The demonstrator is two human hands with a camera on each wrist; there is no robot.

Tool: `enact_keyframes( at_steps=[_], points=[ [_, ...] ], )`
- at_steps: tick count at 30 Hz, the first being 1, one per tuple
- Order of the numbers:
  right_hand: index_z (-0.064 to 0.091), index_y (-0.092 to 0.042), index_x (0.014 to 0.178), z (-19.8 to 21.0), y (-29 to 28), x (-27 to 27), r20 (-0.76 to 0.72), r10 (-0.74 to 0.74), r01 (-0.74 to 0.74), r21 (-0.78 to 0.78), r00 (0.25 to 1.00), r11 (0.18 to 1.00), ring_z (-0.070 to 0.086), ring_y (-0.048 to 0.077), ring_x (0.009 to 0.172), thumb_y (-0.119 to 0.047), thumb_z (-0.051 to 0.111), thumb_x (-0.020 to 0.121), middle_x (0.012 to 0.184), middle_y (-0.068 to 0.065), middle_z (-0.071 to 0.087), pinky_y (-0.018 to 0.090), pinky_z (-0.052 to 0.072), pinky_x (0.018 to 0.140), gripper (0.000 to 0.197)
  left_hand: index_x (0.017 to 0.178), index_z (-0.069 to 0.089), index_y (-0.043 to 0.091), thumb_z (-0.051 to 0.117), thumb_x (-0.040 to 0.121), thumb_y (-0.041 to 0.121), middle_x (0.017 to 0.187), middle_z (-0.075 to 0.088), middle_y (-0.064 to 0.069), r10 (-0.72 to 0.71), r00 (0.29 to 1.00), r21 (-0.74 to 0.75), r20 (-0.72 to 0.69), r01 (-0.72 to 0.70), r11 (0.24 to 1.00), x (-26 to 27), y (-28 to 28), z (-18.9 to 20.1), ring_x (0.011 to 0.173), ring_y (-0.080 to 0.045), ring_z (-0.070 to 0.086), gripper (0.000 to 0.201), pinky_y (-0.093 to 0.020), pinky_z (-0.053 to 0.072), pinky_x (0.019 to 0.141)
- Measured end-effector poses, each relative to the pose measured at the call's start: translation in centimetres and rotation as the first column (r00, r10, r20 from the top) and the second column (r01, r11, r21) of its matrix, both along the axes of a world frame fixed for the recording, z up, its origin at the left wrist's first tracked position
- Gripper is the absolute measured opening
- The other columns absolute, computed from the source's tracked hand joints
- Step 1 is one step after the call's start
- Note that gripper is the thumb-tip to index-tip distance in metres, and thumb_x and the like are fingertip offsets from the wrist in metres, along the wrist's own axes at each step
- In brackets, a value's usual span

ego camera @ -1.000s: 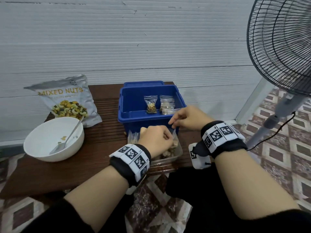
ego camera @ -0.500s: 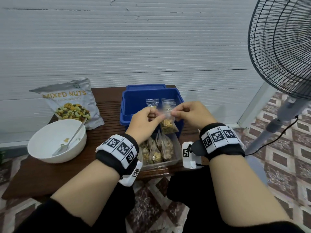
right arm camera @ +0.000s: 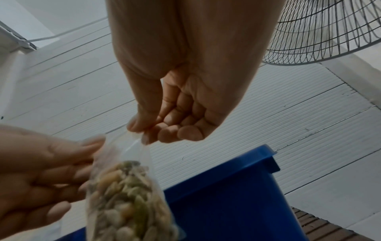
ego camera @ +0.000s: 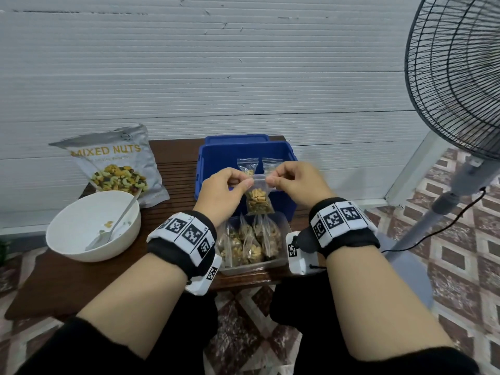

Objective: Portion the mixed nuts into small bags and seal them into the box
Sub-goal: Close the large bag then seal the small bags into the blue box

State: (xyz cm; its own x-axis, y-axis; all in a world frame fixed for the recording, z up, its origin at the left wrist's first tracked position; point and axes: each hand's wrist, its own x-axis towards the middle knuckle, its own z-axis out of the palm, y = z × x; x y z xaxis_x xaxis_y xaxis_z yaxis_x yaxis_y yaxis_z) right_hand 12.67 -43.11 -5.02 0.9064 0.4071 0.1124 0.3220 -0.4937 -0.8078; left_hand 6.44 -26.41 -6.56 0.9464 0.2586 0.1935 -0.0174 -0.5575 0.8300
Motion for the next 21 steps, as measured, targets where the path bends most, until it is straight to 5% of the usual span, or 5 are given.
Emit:
enact_keyframes(
  at_steps=[8,11,18,21],
  points=[
    [0.064,-0.024,0.075,0.27,0.09,-0.23,-0.049,0.116,-0.112,0.073,0.992,0.991,0.058,0.006,0.070,-0.019,0.069,0.086,0.073,-0.006,0.065,0.015,0.045,0.065,0.012,0.086,0.066,0.027,0.065,0.090,0.026,0.080,0.061,0.016,0.032,0.999,0.034,0.015,-0.032,0.999,-0.03,-0.04,0.12,0.075,0.001,0.055,0.005,0.000,0.036,0.060],
    [0.062,-0.026,0.073,0.08,0.10,-0.14,-0.015,0.106,-0.105,0.031,0.994,0.994,0.059,0.009,0.075,-0.017,0.067,0.087,0.075,-0.006,0.063,0.023,0.048,0.075,0.017,0.087,0.068,0.027,0.066,0.089,0.027,0.082,0.064,0.016,0.003,1.000,0.019,0.005,-0.003,1.000,-0.12,-0.28,0.20,0.078,0.001,0.057,0.004,-0.002,0.037,0.062],
    [0.064,-0.021,0.078,0.02,0.67,-0.12,-0.066,0.131,-0.127,0.050,0.989,0.991,0.061,0.010,0.075,-0.020,0.066,0.088,0.078,-0.001,0.066,0.025,0.050,0.076,0.011,0.098,0.072,0.023,0.060,0.093,0.025,0.096,0.068,0.009,-0.020,1.000,-0.029,0.000,0.020,0.999,-0.04,0.05,0.07,0.095,-0.006,0.060,0.013,-0.013,0.040,0.076],
    [0.066,-0.018,0.078,-0.17,0.89,-0.05,-0.054,0.146,-0.144,0.028,0.988,0.989,0.065,0.019,0.077,-0.023,0.067,0.087,0.080,0.007,0.069,0.033,0.055,0.078,0.011,0.096,0.073,0.025,0.062,0.092,0.028,0.093,0.068,0.012,-0.025,1.000,-0.011,-0.009,0.025,1.000,-0.05,0.13,0.13,0.093,-0.003,0.059,0.012,-0.008,0.039,0.073]
  ],
)
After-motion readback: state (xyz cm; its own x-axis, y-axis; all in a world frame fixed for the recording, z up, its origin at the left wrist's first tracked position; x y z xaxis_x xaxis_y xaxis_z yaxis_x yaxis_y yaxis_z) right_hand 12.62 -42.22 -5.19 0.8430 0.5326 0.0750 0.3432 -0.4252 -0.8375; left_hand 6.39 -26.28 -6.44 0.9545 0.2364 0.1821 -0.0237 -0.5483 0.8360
